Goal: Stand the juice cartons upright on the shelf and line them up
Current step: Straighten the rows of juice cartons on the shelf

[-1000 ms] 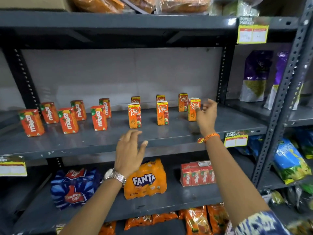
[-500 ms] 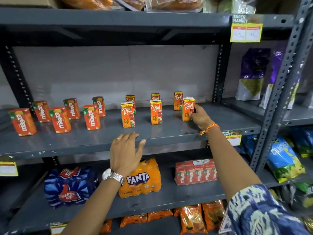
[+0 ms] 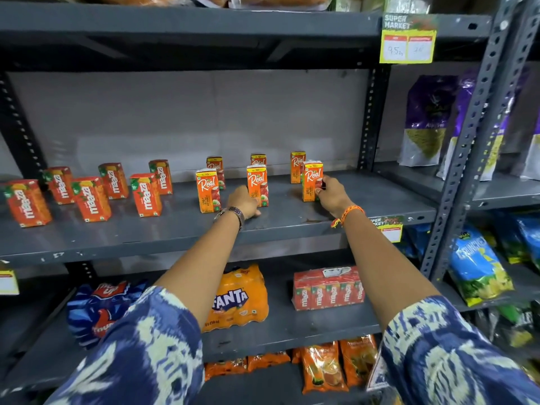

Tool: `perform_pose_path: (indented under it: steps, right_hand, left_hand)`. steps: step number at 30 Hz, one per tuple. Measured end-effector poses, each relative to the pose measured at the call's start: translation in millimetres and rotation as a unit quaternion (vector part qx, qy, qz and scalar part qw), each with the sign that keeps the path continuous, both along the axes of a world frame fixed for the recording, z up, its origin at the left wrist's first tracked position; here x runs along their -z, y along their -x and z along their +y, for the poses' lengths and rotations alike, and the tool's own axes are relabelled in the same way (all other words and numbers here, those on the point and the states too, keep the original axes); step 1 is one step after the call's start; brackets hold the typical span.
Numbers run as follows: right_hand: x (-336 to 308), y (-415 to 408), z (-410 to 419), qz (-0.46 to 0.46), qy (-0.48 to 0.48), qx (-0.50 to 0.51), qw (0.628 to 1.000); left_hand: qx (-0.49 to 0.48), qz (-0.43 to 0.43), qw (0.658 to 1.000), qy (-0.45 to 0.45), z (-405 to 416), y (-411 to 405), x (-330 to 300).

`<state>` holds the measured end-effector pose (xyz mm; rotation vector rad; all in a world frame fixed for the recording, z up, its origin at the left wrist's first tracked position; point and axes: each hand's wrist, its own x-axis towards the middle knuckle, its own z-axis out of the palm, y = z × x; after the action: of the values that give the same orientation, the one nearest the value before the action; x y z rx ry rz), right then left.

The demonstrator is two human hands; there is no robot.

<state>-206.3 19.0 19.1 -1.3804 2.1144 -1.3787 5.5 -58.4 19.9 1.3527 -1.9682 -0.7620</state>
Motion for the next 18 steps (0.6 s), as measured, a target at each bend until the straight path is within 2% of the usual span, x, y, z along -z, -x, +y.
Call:
perform_pose_path:
  steps: [2,18]
  right_hand:
    - [-0.3,0.0,1.1,-0.001,0.0,0.002,1.0]
    - [-3.9,-2.8,3.6,-0.008,-0.008,-0.011,1.0]
  left_hand:
    - [-0.011,0.023,1.0,-0.002,2.1,1.1,0.4]
    - [0.003,0.024,1.0,-0.016,4.9,2.3,-1.8]
